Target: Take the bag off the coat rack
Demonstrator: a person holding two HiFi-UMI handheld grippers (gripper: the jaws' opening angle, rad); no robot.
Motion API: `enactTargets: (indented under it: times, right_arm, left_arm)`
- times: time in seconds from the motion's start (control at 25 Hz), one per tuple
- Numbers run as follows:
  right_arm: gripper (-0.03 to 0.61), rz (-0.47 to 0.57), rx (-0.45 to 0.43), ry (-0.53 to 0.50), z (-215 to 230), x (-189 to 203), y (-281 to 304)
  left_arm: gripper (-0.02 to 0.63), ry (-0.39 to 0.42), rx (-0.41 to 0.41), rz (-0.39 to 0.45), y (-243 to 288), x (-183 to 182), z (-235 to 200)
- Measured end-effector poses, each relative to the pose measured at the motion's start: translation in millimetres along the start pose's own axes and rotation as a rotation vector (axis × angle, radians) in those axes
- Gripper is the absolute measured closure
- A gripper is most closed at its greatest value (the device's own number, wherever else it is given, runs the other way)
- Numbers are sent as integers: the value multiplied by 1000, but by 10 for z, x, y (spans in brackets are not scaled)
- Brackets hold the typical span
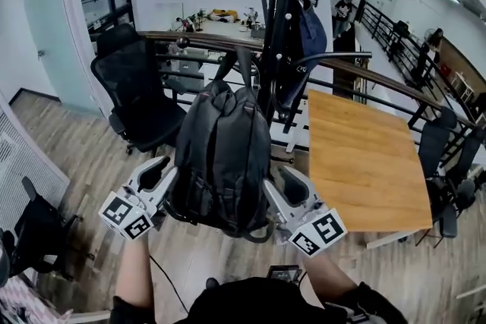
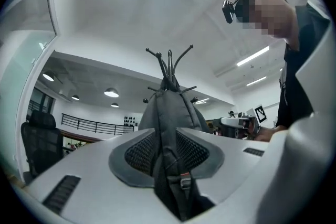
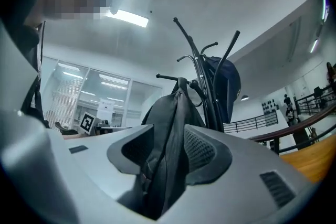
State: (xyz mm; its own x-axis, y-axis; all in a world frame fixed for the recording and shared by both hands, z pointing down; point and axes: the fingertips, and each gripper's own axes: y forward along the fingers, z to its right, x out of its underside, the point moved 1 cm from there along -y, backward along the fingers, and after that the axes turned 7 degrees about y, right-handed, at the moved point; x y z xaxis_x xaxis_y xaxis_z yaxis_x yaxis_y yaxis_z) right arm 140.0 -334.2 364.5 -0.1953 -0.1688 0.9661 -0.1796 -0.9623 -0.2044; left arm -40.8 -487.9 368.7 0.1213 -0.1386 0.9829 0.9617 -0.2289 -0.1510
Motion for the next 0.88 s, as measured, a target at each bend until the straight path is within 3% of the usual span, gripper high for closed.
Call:
enactTargets:
  times: [0.28, 0.48, 0.64, 0.88]
  right_arm:
    - [379, -65, 130, -52, 114, 110, 138]
    - [376, -95, 179, -16, 182, 217, 190]
    - [376, -99, 188, 15, 266, 209, 200]
    - [376, -135, 123, 54, 246, 354, 369]
  left_arm:
    - [434, 6, 172, -32, 314, -2, -253]
    - [419, -35, 258, -66, 558, 96, -332]
    - [416, -48, 279, -78, 679, 140, -364]
    - [400, -51, 279, -125, 688, 260, -524]
